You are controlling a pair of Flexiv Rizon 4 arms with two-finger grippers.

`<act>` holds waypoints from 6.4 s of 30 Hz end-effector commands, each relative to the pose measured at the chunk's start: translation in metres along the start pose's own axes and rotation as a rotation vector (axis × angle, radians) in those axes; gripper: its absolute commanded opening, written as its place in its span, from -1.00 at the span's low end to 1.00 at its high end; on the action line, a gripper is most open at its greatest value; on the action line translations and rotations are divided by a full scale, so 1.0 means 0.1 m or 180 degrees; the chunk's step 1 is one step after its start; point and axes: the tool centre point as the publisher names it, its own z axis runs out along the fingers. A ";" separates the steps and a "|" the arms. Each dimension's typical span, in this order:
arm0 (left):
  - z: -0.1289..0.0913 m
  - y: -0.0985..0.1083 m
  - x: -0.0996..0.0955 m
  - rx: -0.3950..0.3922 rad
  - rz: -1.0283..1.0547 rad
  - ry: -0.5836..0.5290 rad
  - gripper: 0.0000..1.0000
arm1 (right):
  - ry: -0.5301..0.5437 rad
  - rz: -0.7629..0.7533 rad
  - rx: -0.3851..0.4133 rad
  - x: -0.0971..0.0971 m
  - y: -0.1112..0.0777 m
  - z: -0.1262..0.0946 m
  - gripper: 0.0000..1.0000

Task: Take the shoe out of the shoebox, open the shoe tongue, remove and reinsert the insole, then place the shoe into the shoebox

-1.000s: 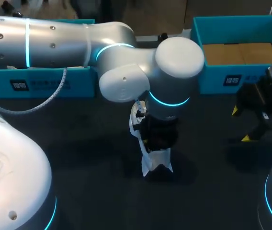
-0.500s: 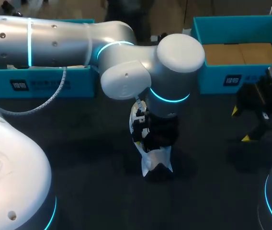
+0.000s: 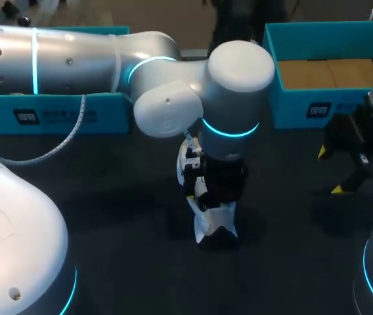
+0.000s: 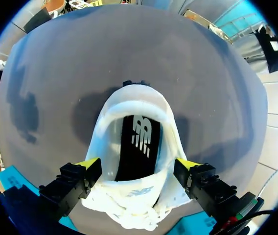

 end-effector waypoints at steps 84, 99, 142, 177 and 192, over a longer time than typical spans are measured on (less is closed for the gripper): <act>-0.33 0.29 0.02 0.0671 0.0022 -0.0244 -0.16 | -0.0006 -0.0002 0.0007 0.01 0.00 0.00 1.00; -0.24 0.18 0.08 0.0721 0.0026 -0.0262 -0.16 | -0.0006 -0.0002 0.0007 0.01 0.00 0.00 1.00; -1.07 -0.19 0.41 0.0748 -0.3324 0.0436 1.00 | -0.0006 -0.0002 0.0007 0.01 0.00 0.00 1.00; -0.24 -0.91 0.18 0.0948 -0.4896 0.0035 1.00 | -0.0006 -0.0002 0.0007 0.01 0.00 0.00 1.00; 0.07 -0.95 -0.03 0.0654 -0.4955 0.0087 1.00 | -0.0006 -0.0002 0.0007 0.01 0.00 0.00 1.00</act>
